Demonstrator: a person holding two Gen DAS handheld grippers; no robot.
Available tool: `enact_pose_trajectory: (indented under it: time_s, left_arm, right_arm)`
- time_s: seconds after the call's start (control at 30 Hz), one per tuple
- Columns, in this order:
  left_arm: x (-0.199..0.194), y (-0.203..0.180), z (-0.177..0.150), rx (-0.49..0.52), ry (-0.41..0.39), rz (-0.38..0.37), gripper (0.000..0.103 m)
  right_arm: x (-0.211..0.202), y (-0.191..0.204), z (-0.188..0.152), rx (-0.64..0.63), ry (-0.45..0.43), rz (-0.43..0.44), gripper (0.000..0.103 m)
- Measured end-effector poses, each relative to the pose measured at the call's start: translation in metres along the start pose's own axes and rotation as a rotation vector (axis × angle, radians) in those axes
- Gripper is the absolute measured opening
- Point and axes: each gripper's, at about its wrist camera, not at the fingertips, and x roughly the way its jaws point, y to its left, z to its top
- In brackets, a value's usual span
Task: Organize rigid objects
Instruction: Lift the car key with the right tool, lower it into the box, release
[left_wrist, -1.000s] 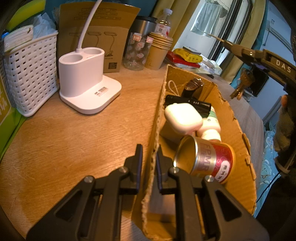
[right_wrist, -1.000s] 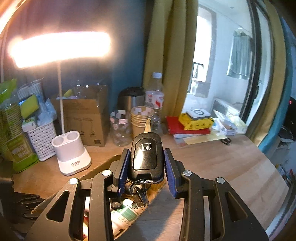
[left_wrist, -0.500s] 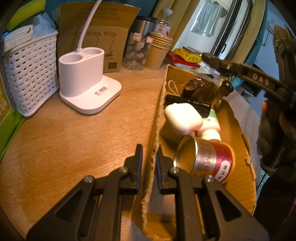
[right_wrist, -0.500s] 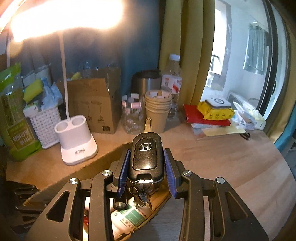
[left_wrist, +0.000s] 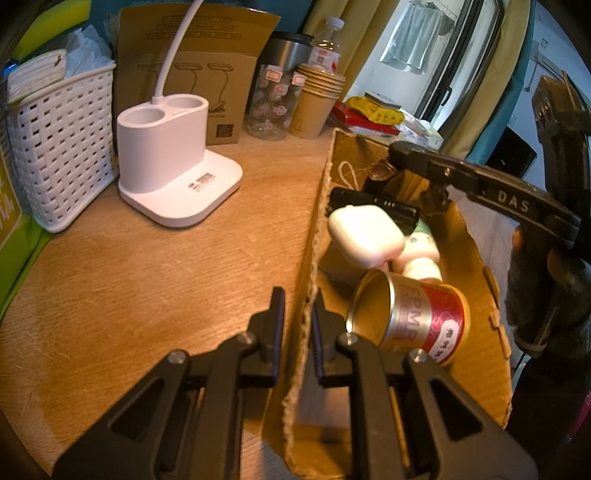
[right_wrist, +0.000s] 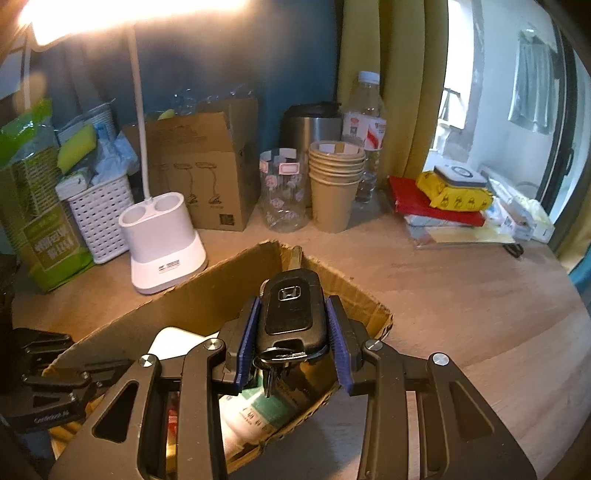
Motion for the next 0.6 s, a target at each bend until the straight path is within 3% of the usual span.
enact_pose_trajectory:
  time_s: [0.17,0.37,0.6]
  left_arm:
    - [0.0,0.0,0.0,0.0,0.0,0.0,0.014]
    - [0.001,-0.002,0.0,0.001,0.002,0.0,0.014]
    - [0.001,-0.002,0.0,0.001,0.001,-0.001,0.014]
  right_arm:
    - [0.001,-0.005,-0.006,-0.003,0.038,0.014,0.038]
    - [-0.007,-0.024,-0.002,0.059,-0.01,-0.083,0.041]
    - [-0.003,-0.022,-0.005,0.051,-0.001,-0.089,0.041]
